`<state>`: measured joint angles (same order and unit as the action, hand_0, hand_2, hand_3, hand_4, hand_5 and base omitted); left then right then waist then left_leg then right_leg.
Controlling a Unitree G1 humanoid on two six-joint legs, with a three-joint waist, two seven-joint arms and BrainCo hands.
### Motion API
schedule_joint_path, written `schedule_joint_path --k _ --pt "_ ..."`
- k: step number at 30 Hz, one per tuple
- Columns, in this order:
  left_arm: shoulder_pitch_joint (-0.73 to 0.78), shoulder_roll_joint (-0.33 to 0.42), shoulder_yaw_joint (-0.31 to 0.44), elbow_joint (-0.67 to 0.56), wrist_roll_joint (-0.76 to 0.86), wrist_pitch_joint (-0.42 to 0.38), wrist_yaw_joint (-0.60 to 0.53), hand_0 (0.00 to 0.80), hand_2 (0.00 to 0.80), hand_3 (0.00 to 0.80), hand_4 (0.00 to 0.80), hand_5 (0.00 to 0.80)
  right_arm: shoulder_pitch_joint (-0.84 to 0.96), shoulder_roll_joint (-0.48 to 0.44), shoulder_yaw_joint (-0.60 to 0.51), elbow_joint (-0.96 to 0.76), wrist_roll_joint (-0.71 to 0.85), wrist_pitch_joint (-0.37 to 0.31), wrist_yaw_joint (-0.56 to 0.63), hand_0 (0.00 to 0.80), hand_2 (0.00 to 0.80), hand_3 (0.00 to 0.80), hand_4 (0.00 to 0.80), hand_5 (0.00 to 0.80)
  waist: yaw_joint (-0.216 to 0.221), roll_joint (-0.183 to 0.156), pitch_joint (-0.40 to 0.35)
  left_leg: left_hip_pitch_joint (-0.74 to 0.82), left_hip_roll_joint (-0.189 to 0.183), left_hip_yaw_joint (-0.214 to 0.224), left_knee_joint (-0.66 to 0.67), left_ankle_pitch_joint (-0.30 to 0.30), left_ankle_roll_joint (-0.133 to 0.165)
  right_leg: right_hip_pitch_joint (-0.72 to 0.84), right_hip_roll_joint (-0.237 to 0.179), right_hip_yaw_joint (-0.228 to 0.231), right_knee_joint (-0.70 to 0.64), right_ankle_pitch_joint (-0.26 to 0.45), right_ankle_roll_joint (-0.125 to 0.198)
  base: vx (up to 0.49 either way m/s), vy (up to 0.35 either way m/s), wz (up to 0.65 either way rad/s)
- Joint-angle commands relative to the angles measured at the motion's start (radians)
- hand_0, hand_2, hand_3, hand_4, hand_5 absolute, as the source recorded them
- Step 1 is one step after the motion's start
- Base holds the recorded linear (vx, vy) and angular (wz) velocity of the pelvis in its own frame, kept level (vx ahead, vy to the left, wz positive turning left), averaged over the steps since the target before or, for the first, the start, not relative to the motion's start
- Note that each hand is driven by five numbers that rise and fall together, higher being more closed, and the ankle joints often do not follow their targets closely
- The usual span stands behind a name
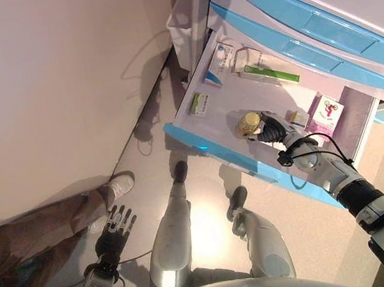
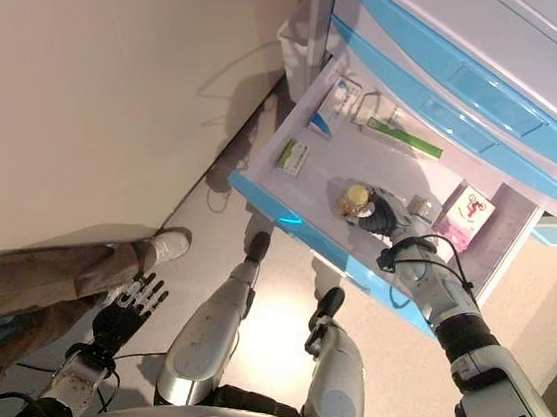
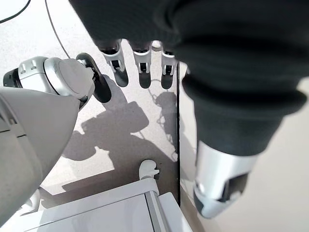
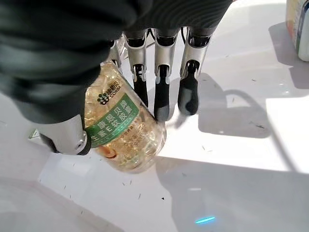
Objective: Open the drawer and pick up the medicine
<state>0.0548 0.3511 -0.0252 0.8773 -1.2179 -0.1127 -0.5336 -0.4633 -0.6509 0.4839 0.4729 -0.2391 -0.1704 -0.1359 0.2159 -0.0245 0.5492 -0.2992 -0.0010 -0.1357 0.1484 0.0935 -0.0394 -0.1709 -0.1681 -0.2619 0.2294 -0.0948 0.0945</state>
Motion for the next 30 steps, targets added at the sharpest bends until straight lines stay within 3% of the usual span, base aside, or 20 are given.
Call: schedule_joint_path --k 1,7,14,21,24,30 --pt "0.032 0.002 -0.031 -0.023 0.009 -0.012 -0.006 0.0 0.0 0.0 0.0 0.0 -0.02 -0.013 0.018 -0.01 -0.01 -0.014 -0.016 0.8 0.8 0.8 0.8 0.8 0.0 0.01 -0.039 -0.032 -0.016 0.019 0.086 -0.115 0.018 -0.067 -0.003 0.0 0.001 0.083 -0.001 0.0 0.0 0.0" --pt "0.034 0.001 -0.029 -0.028 0.011 -0.01 -0.003 0.0 0.0 0.0 0.0 0.0 -0.014 -0.017 0.015 -0.016 -0.01 -0.021 -0.017 0.8 0.8 0.8 0.8 0.8 -0.001 0.009 -0.043 -0.029 -0.015 0.019 0.081 -0.115 0.018 -0.064 -0.002 0.0 -0.003 0.084 0.0 0.0 0.0 0.0" --pt "0.046 -0.003 -0.027 -0.036 0.019 -0.014 -0.002 0.0 0.0 0.0 0.0 0.0 -0.002 -0.026 0.006 -0.059 -0.023 -0.075 -0.04 0.8 0.8 0.8 0.8 0.8 -0.004 0.004 -0.051 -0.014 -0.011 0.019 0.067 -0.114 0.016 -0.051 0.001 0.002 -0.015 0.088 0.003 0.0 0.0 0.0" --pt "0.064 -0.009 -0.02 -0.058 0.02 -0.014 0.013 0.0 0.0 0.0 0.0 0.0 0.026 -0.085 -0.04 -0.29 -0.048 -0.118 -0.006 0.8 0.8 0.8 0.8 0.8 -0.022 -0.005 -0.074 0.01 0.0 0.026 0.044 -0.112 0.012 -0.037 0.003 0.016 -0.03 0.091 0.015 0.001 -0.007 -0.03" --pt "0.073 -0.019 -0.015 -0.059 0.021 -0.024 0.017 0.0 0.0 0.0 0.0 0.0 0.052 -0.112 -0.087 -0.445 -0.03 -0.115 0.065 0.8 0.8 0.8 0.8 0.8 -0.034 -0.013 -0.093 0.029 0.009 0.034 0.028 -0.111 0.01 -0.024 0.006 0.027 -0.042 0.092 0.02 0.019 -0.014 -0.03" --pt "0.095 -0.033 0.02 -0.062 0.038 -0.023 0.026 0.0 0.0 0.0 0.0 0.0 0.107 -0.175 -0.202 -0.69 0.028 -0.177 0.22 0.8 0.8 0.8 0.8 0.8 -0.059 -0.034 -0.147 0.074 0.023 0.055 -0.013 -0.114 0.006 0.009 0.015 0.05 -0.077 0.093 0.029 0.034 -0.026 -0.12"
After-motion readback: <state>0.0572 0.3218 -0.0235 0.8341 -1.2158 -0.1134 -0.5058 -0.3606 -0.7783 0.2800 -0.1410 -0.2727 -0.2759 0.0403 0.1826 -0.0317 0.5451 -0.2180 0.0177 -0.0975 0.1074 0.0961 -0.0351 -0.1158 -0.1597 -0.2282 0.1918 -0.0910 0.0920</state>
